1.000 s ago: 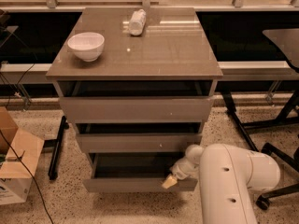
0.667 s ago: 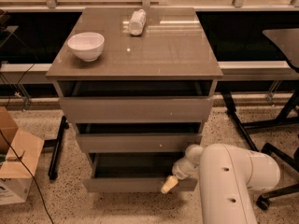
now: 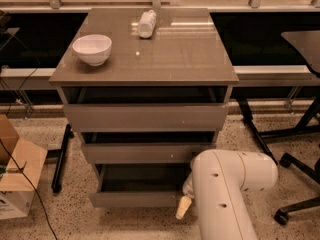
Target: Open bottom drawer
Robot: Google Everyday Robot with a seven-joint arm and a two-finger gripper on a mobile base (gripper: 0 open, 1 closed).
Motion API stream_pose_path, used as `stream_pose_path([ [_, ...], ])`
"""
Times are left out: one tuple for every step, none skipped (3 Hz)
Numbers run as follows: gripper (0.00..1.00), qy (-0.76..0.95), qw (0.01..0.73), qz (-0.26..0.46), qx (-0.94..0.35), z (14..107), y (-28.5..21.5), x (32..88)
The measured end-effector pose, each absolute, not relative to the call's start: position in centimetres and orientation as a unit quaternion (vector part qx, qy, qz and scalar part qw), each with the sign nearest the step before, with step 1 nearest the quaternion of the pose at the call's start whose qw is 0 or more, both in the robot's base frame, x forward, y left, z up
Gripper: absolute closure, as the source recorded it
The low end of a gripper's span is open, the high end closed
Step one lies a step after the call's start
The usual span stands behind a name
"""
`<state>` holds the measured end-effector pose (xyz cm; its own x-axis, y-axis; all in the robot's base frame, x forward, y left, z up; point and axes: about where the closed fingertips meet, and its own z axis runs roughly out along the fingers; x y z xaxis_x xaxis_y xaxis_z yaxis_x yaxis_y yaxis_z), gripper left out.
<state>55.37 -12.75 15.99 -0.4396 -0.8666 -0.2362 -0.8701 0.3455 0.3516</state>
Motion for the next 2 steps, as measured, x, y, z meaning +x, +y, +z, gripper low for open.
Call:
stream_pose_path([
  [0.25,0.817,-0.035,0.209,-0.536,16.7,-13.0,52.3],
  [0.50,0.816,-0.038,0.226,-0.530,18.4,-11.8,47.9],
])
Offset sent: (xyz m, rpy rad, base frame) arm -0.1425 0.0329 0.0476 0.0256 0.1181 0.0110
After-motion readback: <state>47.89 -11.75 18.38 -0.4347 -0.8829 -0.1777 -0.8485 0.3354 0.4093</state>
